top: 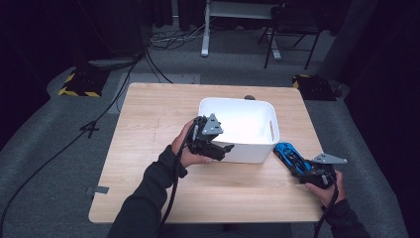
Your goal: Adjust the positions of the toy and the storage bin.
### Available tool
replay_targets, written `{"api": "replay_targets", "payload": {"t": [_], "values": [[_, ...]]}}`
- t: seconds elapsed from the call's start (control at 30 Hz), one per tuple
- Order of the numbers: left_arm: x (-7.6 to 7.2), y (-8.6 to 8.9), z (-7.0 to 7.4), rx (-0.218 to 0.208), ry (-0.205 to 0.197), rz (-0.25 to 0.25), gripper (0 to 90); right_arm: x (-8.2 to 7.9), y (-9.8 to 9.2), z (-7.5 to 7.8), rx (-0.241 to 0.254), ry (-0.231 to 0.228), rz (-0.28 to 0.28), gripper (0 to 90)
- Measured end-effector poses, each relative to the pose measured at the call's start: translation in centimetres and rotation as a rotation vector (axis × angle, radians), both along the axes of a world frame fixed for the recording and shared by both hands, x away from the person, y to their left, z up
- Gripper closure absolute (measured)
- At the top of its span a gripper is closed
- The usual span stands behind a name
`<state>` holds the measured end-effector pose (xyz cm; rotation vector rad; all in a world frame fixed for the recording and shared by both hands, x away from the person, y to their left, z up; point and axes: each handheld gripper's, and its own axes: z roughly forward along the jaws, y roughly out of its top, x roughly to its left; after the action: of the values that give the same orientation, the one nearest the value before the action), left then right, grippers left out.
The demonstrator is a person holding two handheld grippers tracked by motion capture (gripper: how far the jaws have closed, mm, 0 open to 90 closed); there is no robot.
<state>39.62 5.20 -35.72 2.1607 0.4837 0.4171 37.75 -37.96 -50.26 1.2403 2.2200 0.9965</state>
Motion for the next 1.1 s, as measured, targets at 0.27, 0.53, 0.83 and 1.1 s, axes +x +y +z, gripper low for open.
{"api": "replay_targets", "payload": {"t": [0.27, 0.53, 0.83, 1.1], "values": [[-0.8, 1.7, 0.3, -0.005, -0.028, 0.038, 16.0, 0.0, 0.0, 0.0, -0.001, -0.001, 0.000, 24.1], [-2.2, 3.6, 0.6, 0.028, -0.085, 0.079, 16.2, 0.0, 0.0, 0.0, 0.001, 0.000, 0.000, 24.0], [-3.1, 5.7, 0.2, 0.025, -0.085, 0.127, 16.1, 0.0, 0.0, 0.0, -0.001, -0.001, 0.000, 24.1], [-4.1, 7.2, -1.3, -0.010, -0.072, 0.169, 16.1, 0.0, 0.0, 0.0, 0.001, 0.000, -0.001, 24.0]]}}
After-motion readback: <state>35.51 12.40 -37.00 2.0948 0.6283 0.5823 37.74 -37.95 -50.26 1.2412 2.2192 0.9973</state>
